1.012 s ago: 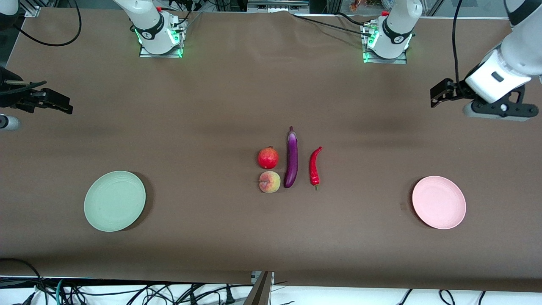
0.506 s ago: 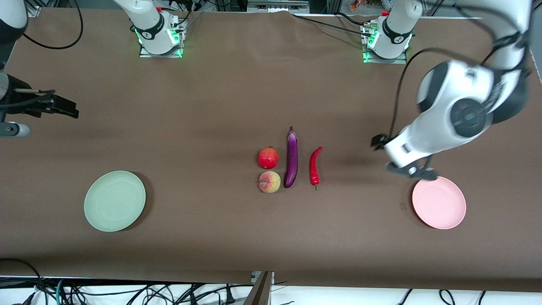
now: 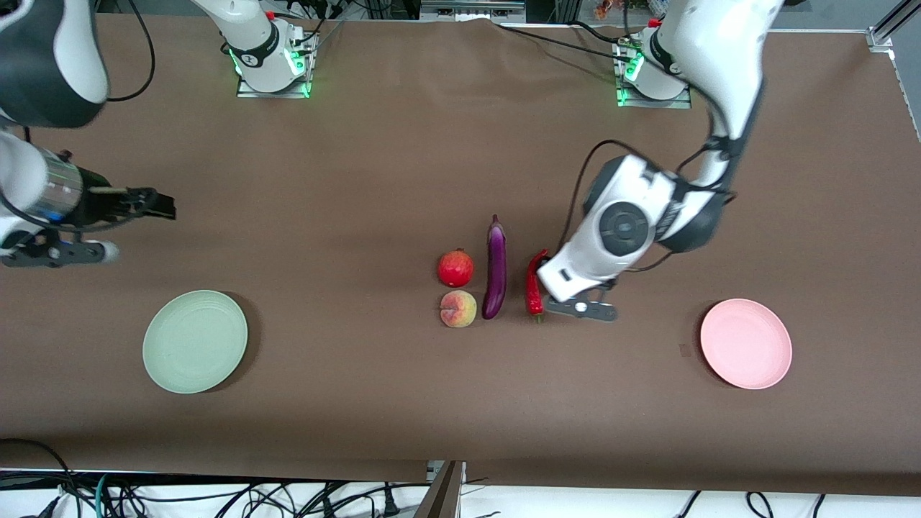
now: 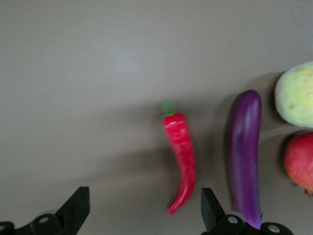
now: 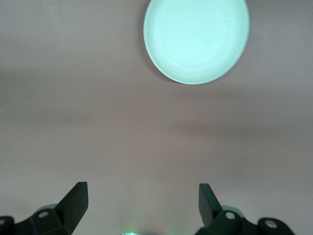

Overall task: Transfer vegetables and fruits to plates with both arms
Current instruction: 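Reach the left gripper to the chili while the right gripper moves out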

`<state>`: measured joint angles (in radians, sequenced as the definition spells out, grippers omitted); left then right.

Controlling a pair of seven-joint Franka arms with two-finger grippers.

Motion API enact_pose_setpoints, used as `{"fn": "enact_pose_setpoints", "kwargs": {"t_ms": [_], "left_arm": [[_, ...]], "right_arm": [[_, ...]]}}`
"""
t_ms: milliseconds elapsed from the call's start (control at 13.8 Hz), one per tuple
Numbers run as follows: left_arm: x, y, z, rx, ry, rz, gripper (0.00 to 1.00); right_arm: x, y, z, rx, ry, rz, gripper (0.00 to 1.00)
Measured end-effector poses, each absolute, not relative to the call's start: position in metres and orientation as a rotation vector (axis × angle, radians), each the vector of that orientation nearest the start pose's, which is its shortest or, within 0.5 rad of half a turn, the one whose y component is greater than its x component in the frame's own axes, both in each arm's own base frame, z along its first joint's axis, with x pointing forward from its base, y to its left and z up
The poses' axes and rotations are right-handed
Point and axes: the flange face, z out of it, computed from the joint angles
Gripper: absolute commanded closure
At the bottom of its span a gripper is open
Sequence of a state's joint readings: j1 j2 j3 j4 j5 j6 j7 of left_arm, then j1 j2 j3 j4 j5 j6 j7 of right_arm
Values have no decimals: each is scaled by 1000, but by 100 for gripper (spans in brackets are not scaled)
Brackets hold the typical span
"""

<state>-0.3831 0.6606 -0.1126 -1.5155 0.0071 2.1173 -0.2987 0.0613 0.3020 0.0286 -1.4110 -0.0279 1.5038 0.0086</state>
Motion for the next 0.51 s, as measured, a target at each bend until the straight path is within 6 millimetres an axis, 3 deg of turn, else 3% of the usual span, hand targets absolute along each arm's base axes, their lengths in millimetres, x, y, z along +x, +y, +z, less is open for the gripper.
{"fn": "enact_pose_setpoints", "kwargs": {"t_ms": [145, 361, 506], "left_arm": [[617, -343, 229, -3177, 315, 86, 0], [607, -350, 190, -3189, 329, 53, 0], [606, -348, 181, -3185, 325, 63, 71]], "right_arm": [[638, 93, 492, -3154, -65, 276, 0], [648, 171, 453, -3121, 32, 197, 0], [649, 215, 427, -3090, 102, 179, 0]]}}
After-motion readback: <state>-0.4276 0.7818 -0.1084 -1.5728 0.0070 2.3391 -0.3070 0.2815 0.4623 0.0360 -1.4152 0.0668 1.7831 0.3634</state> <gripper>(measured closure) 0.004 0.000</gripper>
